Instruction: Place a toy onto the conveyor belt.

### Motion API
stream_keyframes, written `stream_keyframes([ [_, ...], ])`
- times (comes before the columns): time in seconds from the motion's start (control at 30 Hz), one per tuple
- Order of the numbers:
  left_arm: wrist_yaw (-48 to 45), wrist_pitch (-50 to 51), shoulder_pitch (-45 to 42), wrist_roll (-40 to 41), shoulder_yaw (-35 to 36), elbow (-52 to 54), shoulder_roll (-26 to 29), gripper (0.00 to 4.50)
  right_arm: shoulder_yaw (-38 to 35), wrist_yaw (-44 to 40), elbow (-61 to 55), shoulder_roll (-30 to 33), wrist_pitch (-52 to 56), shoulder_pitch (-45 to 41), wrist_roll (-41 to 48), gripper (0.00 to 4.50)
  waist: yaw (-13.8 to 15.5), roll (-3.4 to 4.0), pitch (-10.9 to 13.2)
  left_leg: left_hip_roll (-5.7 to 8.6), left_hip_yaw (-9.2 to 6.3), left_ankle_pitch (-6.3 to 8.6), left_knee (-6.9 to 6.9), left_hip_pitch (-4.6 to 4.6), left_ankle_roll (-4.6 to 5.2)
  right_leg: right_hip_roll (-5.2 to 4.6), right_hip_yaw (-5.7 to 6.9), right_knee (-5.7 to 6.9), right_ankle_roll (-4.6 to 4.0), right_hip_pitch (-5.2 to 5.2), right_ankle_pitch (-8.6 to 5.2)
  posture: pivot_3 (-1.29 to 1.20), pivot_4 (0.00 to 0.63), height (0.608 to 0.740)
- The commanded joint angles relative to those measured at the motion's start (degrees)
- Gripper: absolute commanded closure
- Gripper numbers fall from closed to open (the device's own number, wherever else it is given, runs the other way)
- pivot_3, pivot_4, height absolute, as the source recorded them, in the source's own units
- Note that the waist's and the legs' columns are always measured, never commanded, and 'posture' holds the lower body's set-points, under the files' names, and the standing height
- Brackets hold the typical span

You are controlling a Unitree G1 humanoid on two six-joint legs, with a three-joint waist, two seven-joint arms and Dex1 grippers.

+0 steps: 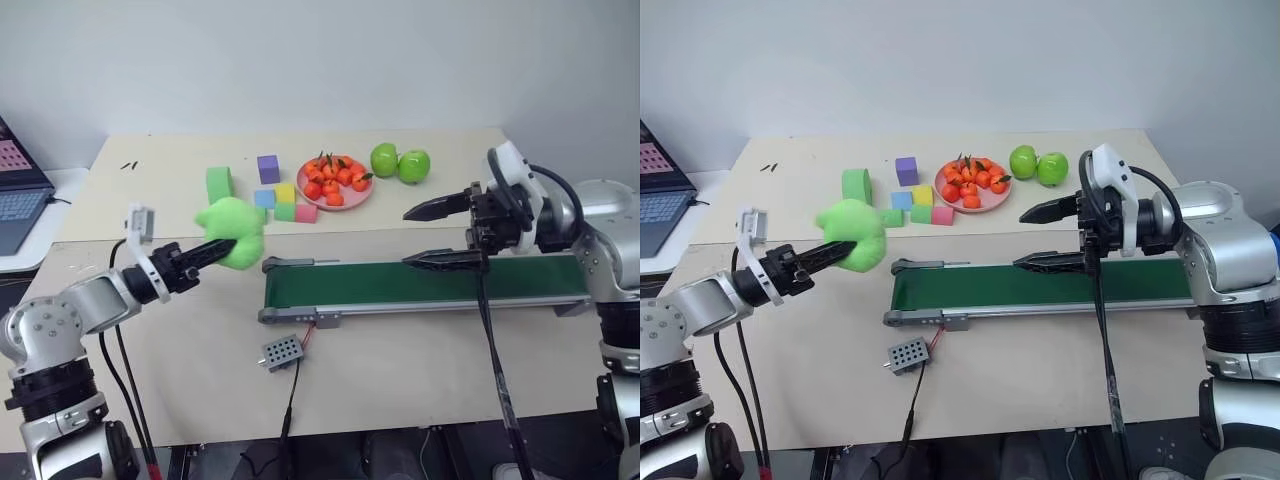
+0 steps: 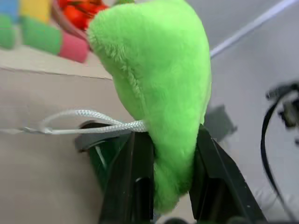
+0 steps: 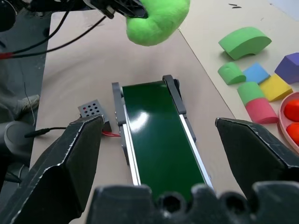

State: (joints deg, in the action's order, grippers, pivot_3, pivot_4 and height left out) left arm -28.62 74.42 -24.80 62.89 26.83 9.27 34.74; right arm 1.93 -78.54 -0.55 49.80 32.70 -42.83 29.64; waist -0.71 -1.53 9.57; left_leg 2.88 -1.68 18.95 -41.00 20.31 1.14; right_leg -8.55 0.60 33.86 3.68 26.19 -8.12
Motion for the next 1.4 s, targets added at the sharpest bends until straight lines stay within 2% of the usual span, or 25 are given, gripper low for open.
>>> stream_keyframes([
  [0.03, -4.89, -3.38, 0.7, -0.59, -4.07, 8.31, 3.82, 3.58, -0.81, 0.02, -0.75, 0.07, -0.74, -1.45, -0.08, 0.0, -0.19, -0.01, 0.01, -0.01, 0.01, -0.01, 0.03, 0.0, -0.01, 0.01, 0.0, -0.02, 0.0, 0.02, 0.0, 0.0, 0.15, 0.739],
  [0.17, -9.16, -10.38, 1.7, -4.26, -7.09, 13.3, 6.68, 3.58, -0.73, 0.11, -0.6, 0.06, -0.4, -1.38, -0.28, 0.0, -0.28, 0.0, 0.01, -0.04, 0.07, -0.01, 0.05, 0.0, -0.01, 0.03, -0.02, -0.07, 0.0, 0.02, 0.0, 0.0, 0.15, 0.739],
  [0.33, -16.24, -31.43, 5.83, -25.68, -19.11, 17.08, 15.16, 3.58, -0.52, 0.12, 0.19, -0.4, -1.33, -1.43, -0.91, 0.0, -0.17, 0.0, 0.01, -0.03, 0.1, -0.02, 0.05, 0.0, -0.01, 0.04, 0.01, -0.2, -0.01, -0.03, 0.0, 0.0, 0.15, 0.739],
  [0.57, -18.7, -59.58, 9.47, -49.11, -28.76, 13.96, 18.17, 3.58, -0.63, -0.16, 0.89, -1.25, -1.74, -1.8, -1.77, 0.0, 0.06, 0.03, 0.02, -0.07, 0.13, 0.02, 0.11, 0.08, 0.06, 0.06, 0.06, -0.31, 0.0, -0.01, 0.0, 0.0, 0.15, 0.739],
  [0.7, -13.05, -79.69, 8.25, -63.92, -31.35, 7.68, 16.87, 3.58, -0.7, -0.12, 1.11, -1.4, -1.97, -1.88, -2.07, 0.0, 0.12, 0.03, 0.02, -0.07, 0.13, 0.02, 0.13, 0.1, 0.07, 0.06, 0.1, -0.38, 0.0, -0.02, 0.0, 0.0, 0.15, 0.739],
  [0.9, -0.62, -99.68, 6.55, -80.31, -31.45, -0.2, 14.91, 3.58, -0.83, -0.04, 1.03, -1.4, -1.85, -1.93, -2.23, 0.0, 0.13, 0.04, 0.02, -0.08, 0.13, 0.04, 0.14, 0.12, 0.09, 0.06, 0.12, -0.38, 0.01, -0.01, 0.01, 0.0, 0.15, 0.739],
  [1.0, 5.93, -106.12, 6.16, -85.43, -29.87, -1.42, 13.51, 3.58, -1.05, 0.03, 0.94, -1.16, -1.77, -1.81, -2.31, 0.0, 0.04, 0.04, 0.02, -0.08, 0.12, 0.04, 0.14, 0.12, 0.1, 0.05, 0.12, -0.38, 0.02, -0.01, 0.01, 0.0, 0.15, 0.739],
  [1.13, 12.9, -109.4, 6.34, -89.72, -27.54, -1.73, 11.11, 3.58, -1.33, 0.33, 0.35, -1.02, -1.43, -1.38, -2.11, 0.0, 0.04, 0.04, 0.02, -0.08, 0.13, 0.04, 0.14, 0.12, 0.11, 0.05, 0.13, -0.38, 0.03, 0.01, 0.02, 0.0, 0.15, 0.739],
  [1.4, 24.84, -116.97, 7.36, -101.37, -25.67, -2.81, 10.39, 3.58, -1.52, 0.71, 0.06, -0.71, -1.06, -1.23, -1.99, 0.0, 0.05, 0.04, 0.02, -0.09, 0.13, 0.04, 0.12, 0.11, 0.11, 0.05, 0.13, -0.31, 0.03, 0.0, 0.02, 0.0, 0.15, 0.739],
])
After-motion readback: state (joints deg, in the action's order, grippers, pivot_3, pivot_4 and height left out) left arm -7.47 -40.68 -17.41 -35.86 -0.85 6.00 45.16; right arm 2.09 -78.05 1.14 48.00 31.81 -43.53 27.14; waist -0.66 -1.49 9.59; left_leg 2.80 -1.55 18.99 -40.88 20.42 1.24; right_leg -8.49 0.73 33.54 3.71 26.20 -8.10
